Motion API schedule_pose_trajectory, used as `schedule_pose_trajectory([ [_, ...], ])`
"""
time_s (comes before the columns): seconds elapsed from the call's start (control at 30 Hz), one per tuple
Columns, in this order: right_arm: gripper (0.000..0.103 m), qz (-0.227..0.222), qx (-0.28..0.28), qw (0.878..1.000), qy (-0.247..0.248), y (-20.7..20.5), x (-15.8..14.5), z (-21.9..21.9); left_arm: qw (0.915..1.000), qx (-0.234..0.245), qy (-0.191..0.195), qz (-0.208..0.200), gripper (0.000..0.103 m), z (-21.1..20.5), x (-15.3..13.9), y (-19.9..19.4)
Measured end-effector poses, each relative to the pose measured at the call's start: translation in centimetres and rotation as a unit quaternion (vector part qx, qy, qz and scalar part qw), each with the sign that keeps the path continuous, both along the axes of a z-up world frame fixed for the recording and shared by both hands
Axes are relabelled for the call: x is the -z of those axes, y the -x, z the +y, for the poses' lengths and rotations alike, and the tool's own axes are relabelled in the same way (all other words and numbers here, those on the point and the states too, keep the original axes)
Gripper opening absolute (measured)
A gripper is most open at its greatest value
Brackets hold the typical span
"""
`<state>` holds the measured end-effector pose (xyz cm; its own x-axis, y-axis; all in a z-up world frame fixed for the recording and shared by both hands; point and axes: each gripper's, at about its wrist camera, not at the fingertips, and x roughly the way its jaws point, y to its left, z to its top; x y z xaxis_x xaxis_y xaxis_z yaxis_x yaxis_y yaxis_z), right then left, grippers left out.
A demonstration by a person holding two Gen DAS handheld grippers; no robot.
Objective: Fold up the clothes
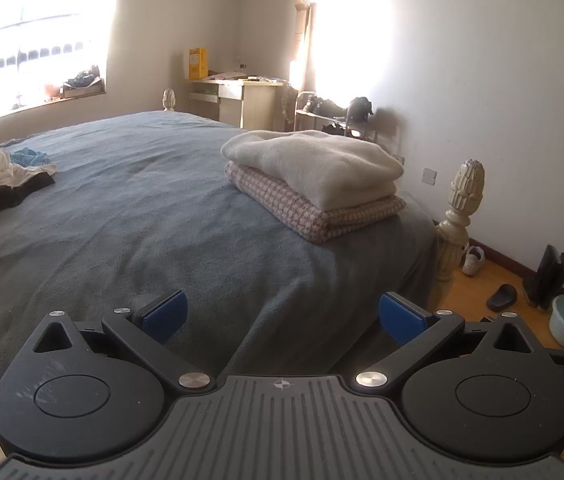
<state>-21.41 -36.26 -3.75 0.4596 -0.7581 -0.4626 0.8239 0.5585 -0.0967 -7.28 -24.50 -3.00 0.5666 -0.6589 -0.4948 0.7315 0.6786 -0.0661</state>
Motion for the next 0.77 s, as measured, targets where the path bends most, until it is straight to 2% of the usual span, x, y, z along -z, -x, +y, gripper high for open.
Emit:
schedule_pose_trajectory([
  [0.77, 0.103, 0.002, -0.002, 1.000, -0.003, -0.21, 0.21, 0.26, 1.0000, 0.003, 0.001, 0.006, 0.103, 0.08, 0.12, -0.11],
])
